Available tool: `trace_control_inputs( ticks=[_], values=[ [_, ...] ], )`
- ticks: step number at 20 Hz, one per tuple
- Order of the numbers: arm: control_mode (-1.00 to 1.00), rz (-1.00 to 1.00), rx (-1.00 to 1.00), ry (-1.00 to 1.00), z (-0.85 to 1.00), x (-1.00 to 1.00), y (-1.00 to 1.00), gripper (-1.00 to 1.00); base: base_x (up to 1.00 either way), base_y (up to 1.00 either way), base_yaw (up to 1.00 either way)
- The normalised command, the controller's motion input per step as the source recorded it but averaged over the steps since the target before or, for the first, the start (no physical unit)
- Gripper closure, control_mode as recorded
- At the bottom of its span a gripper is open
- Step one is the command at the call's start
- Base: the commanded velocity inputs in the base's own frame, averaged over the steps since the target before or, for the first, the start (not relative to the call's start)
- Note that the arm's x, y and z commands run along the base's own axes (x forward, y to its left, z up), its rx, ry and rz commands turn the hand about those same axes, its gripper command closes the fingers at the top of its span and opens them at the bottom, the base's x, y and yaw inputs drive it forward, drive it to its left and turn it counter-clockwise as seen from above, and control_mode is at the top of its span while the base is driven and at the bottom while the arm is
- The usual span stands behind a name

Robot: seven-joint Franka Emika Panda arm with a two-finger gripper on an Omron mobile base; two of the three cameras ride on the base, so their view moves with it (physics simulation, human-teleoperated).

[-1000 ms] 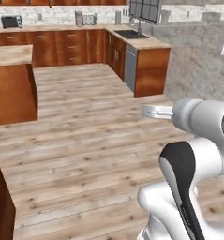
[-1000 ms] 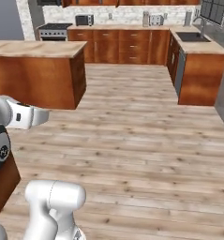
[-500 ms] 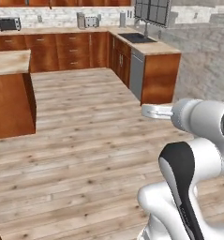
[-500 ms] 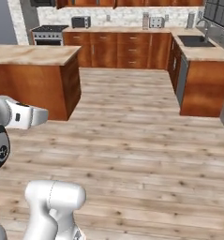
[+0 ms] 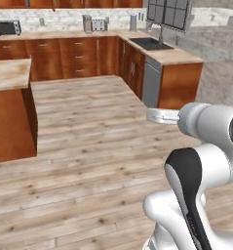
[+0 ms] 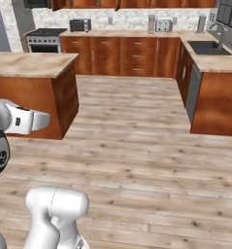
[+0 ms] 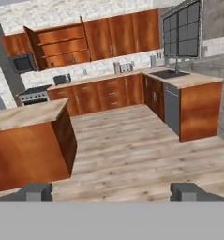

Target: There is a bowl on the dining counter. Grab a lemon wedge from the fridge and place it in the bowl. Then get the liquor bottle and glass cup from the cabinet and place them next to the bowl.

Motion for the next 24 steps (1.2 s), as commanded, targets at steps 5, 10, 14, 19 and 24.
trace_control_inputs(
  ticks=[5,10,14,19,24],
  values=[
    [1.00,0.00,0.00,0.00,0.00,0.00,0.00,-1.00,1.00,-0.02,0.01],
    [1.00,0.00,0.00,0.00,0.00,0.00,0.00,-1.00,1.00,0.00,0.01],
    [1.00,0.00,0.00,0.00,0.00,0.00,0.00,-1.00,1.00,0.00,0.01],
    [1.00,0.00,0.00,0.00,0.00,0.00,0.00,-1.00,1.00,0.00,0.02],
    [1.00,0.00,0.00,0.00,0.00,0.00,0.00,-1.00,1.00,0.00,0.02]
  ],
)
